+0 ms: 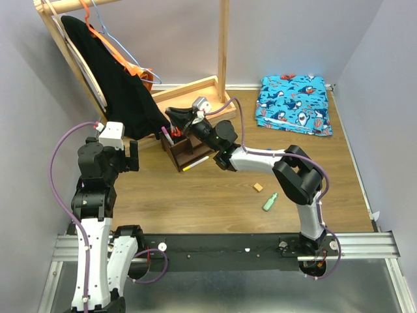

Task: Sort the stationery into containers
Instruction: Place the pen in the storage box.

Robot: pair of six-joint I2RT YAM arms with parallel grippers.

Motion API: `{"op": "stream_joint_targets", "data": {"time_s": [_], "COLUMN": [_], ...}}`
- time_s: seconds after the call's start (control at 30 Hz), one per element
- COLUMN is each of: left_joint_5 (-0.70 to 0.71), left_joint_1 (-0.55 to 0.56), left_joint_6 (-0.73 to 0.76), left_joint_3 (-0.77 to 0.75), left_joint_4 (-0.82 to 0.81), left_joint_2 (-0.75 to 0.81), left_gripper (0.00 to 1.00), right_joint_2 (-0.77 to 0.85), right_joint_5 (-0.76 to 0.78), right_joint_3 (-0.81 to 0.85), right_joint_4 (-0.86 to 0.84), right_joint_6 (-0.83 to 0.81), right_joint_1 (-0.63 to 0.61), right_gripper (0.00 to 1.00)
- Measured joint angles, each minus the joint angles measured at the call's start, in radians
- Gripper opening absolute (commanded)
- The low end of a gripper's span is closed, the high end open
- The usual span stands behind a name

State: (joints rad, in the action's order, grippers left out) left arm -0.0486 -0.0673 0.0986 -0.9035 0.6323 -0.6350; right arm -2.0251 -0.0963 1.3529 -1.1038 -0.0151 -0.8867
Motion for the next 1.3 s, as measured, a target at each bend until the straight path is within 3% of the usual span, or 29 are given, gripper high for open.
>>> {"op": "stream_joint_targets", "data": {"time_s": [0.5,0.53,0.67,0.73,0.87,1.1,1.3], "left_joint_5": [-0.001,-0.001,-0.008,-0.011,-0.021,-0.066,-0.203], "left_joint_1": [-0.012,-0.012,-0.015,-0.016,-0.016,-0.017,-0.017], "left_joint_6": [0.005,0.005,0.005,0.005,0.002,0.002,0.043], "left_joint_3": [-0.002,-0.002,-0.002,-0.002,-0.002,0.005,0.033], "left_joint_4": [0.001,0.001,0.002,0.003,0.009,0.021,0.035], "left_joint_2": [-0.002,0.0,0.016,0.024,0.051,0.117,0.187], "left_gripper": [0.99,0.99,0.99,0.99,0.99,0.99,0.99], "right_joint_2": [-0.067,-0.068,-0.068,-0.068,-0.068,-0.029,0.192], "right_joint_5": [0.002,0.002,0.004,0.005,0.012,0.024,0.021], "right_joint_3": [-0.032,-0.034,-0.048,-0.051,-0.059,-0.105,-0.135], "right_joint_4": [-0.025,-0.025,-0.025,-0.024,-0.019,0.076,0.311], "right_joint_6": [0.003,0.003,-0.002,-0.004,-0.009,-0.024,-0.061], "right_joint_1": [0.003,0.003,0.003,0.003,0.003,-0.001,-0.014], "right_gripper": [0.01,0.03,0.3,0.35,0.55,0.64,0.67]}}
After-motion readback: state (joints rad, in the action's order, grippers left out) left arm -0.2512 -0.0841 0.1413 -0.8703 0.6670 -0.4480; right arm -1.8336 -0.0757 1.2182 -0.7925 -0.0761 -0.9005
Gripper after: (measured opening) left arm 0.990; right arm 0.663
